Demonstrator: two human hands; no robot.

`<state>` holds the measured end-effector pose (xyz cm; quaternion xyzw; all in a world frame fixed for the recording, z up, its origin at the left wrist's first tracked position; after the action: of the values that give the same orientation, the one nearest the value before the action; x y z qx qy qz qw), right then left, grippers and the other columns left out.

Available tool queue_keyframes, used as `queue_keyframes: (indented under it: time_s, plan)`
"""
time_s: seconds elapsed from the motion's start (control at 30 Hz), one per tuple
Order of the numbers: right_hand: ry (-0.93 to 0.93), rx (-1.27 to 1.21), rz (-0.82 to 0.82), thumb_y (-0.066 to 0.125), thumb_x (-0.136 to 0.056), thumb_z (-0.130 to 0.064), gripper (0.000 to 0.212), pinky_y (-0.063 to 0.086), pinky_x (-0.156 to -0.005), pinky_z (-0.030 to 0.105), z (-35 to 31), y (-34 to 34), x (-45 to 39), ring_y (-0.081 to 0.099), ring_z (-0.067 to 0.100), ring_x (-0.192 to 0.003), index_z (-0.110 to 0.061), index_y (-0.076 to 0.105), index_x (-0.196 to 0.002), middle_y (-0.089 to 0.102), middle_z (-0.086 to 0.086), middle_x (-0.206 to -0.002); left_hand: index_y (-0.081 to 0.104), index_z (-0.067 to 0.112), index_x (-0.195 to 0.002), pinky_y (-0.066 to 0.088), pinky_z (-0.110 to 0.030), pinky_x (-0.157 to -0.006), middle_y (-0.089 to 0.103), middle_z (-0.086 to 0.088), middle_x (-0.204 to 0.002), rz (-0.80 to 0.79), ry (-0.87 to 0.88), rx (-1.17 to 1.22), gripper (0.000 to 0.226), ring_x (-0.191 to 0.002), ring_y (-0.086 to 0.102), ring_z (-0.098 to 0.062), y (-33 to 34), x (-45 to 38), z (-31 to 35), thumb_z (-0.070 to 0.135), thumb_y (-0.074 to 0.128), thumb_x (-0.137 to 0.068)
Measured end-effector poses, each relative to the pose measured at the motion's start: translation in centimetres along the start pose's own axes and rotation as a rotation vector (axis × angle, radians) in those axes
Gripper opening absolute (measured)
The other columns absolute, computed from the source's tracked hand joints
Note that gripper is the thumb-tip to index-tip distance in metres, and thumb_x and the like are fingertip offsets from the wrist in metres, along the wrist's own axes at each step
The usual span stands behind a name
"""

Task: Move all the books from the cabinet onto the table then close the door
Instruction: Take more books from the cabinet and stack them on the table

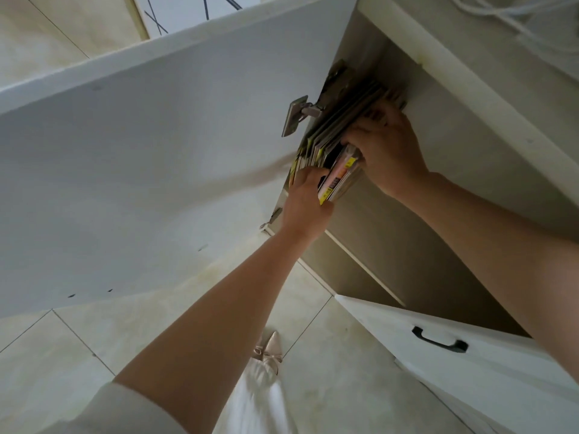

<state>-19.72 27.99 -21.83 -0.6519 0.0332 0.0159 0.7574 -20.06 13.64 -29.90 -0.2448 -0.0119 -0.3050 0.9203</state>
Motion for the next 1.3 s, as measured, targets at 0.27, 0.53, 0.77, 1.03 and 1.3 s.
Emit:
queue_keyframes:
  time_s: [0.27,0.53,0.77,1.03,1.3]
  plan:
    - [0.028,-0.013,-0.029,0.068,-0.075,-0.008,0.038,0.036,-0.092,0.043,0.3,0.2,0.7,0.039,0.039,-0.125,-0.016,0.064,-0.112,0.065,0.001,-0.118,0.038,0.024,-0.14,0.056,-0.034,-0.08,0.052,0.004,-0.134,0.001,-0.058,0.128,0.07,-0.11,0.058,-0.018,1.1,0.2,-0.5,0.006,0.065,-0.078]
    - [-0.035,-0.039,-0.096,0.069,-0.077,-0.006,0.055,0.033,-0.092,0.044,0.3,-0.2,-0.4,0.04,0.036,-0.118,-0.028,0.06,-0.126,0.057,-0.007,-0.133,0.038,0.02,-0.144,0.054,-0.037,-0.086,0.039,-0.006,-0.136,0.118,-0.011,0.031,0.077,-0.122,0.046,-0.026,2.9,-0.4,-0.2,0.003,0.067,-0.074]
    - [-0.052,-0.096,-0.081,0.072,-0.071,-0.005,0.039,0.028,-0.091,0.043,1.0,0.2,0.7,0.046,0.032,-0.11,-0.02,0.067,-0.107,0.068,-0.003,-0.11,0.038,0.019,-0.138,0.057,-0.042,-0.085,0.042,-0.004,-0.14,0.242,0.078,0.013,0.069,-0.125,0.047,-0.025,4.8,0.6,-0.3,0.0,0.063,-0.076]
    - [-0.062,-0.094,-0.093,0.072,-0.073,-0.01,0.037,0.023,-0.088,0.038,1.7,0.3,2.4,0.048,0.026,-0.105,-0.025,0.064,-0.106,0.069,-0.005,-0.1,0.032,0.022,-0.121,0.059,-0.043,-0.077,0.06,-0.006,-0.12,0.313,0.022,0.1,0.062,-0.102,0.065,-0.025,6.4,-0.2,-0.8,0.017,0.077,-0.078]
    - [-0.057,-0.092,-0.007,0.075,-0.071,-0.014,0.037,0.02,-0.085,0.037,0.5,0.0,5.1,0.05,0.024,-0.1,-0.027,0.066,-0.105,0.069,-0.008,-0.098,0.056,0.013,-0.121,0.058,-0.039,-0.075,0.07,-0.009,-0.107,0.313,0.131,-0.17,0.041,-0.091,0.068,-0.027,6.7,-0.5,-2.1,0.027,0.071,-0.085]
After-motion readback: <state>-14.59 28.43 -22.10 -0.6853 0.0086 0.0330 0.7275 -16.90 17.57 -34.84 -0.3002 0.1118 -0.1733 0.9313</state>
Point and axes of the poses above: each hand's wrist, its own x-axis away from the middle knuckle, its own y-axis out of the palm, z = x × y, the point moved 3 cm from there along -x, towards the middle knuckle
